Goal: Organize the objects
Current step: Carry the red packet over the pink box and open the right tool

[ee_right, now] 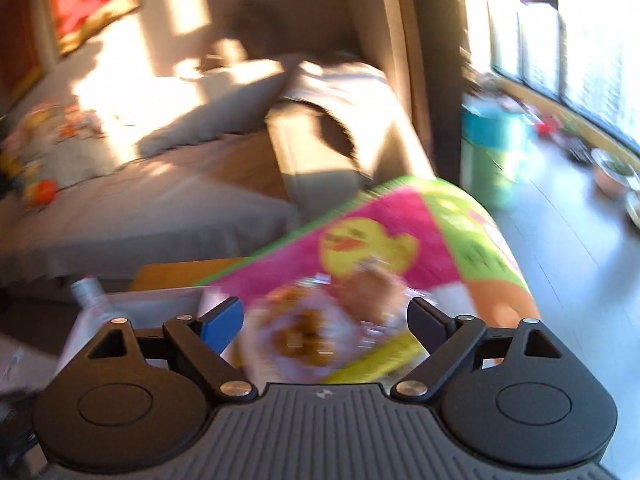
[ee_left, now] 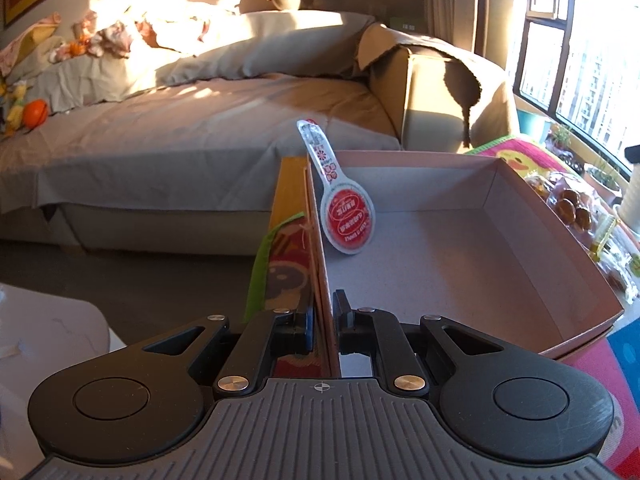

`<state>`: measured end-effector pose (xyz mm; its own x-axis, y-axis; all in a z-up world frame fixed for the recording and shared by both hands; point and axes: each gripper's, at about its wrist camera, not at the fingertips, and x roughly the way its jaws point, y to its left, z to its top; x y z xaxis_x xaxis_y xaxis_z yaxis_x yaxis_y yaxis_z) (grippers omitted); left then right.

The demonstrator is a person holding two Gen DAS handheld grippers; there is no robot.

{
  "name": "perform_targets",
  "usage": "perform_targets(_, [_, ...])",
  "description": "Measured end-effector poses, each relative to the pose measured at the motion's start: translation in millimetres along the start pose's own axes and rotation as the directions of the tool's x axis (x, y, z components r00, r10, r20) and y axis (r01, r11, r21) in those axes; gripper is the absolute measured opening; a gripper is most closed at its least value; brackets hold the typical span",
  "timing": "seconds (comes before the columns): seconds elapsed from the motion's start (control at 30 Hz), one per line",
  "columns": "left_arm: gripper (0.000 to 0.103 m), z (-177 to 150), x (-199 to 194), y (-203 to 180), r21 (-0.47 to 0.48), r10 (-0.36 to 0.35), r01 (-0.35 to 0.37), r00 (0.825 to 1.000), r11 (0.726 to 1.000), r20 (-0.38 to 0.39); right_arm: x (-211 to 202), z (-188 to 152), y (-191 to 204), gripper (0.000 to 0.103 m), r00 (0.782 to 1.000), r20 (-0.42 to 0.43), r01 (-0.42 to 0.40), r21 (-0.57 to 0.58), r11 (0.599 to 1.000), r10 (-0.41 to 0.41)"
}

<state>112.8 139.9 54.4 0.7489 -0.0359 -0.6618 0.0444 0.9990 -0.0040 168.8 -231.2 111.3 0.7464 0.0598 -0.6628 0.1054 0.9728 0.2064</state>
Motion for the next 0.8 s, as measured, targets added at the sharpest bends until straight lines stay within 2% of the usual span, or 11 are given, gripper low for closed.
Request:
perform_targets(0.07, [0.012, -1, -1, -3, 0.023, 0.005, -0.006, 1.000, 1.000, 0.007, 27, -4, -10, 0.090, 0.999, -0.033, 0.028, 0.053, 0.998, -0.027])
perform_targets(0.13, [0.012, -3, -1, -5, 0.057, 0.004, -0.005, 1.000, 0.998, 0.014, 44, -9, -2, 0.090, 0.999, -0.028, 0.037, 0.068, 0.997, -0.035])
perform_targets(0.27, [0.013, -3, -1, -4, 0.062, -0.008, 0.007, 1.000, 0.998, 0.014, 42, -10, 57, 0.090, 0.992, 0.015, -0.126, -0.075, 0.989, 0.127])
perform_targets(0.37, [0.013, -1, -1, -2, 0.050, -0.018, 0.017, 1.000, 0.999, 0.007, 40, -3, 113, 0.090, 0.966, -0.018, -0.256, -0.172, 0.951, 0.256])
perform_targets(0.43, [0.013, 0, 0, 0, 0.041, -0.026, 0.026, 1.000, 0.999, 0.002, 40, 3, 159, 0.090, 0.949, -0.047, -0.313, -0.249, 0.916, 0.312])
perform_targets(0.5, [0.014, -1, -1, 2, 0.033, -0.032, 0.032, 0.999, 0.999, 0.002, 41, 3, 204, 0.090, 0.933, -0.064, -0.354, -0.334, 0.873, 0.354])
perform_targets(0.57, [0.014, -1, -1, 2, 0.033, -0.034, 0.033, 0.999, 0.999, 0.002, 43, -3, 244, 0.088, 0.928, -0.051, -0.355, -0.423, 0.834, 0.369])
perform_targets(0.67, [0.014, -2, -1, 3, 0.032, -0.042, 0.042, 0.999, 0.999, 0.002, 60, -9, 286, 0.068, 0.919, -0.084, -0.379, -0.457, 0.805, 0.386])
perform_targets(0.73, [0.015, -2, 0, 4, 0.026, -0.049, 0.049, 0.999, 0.998, 0.003, 78, -12, 305, 0.066, 0.927, -0.099, -0.364, -0.461, 0.809, 0.361])
perform_targets(0.77, [0.015, -2, 0, 4, 0.024, -0.051, 0.051, 0.999, 0.998, 0.004, 87, -15, 311, 0.060, 0.935, -0.107, -0.347, -0.474, 0.809, 0.338])
perform_targets(0.8, [0.015, -3, 0, 4, 0.020, -0.054, 0.054, 0.999, 0.998, 0.005, 94, -19, 315, 0.039, 0.942, -0.120, -0.332, -0.489, 0.807, 0.314])
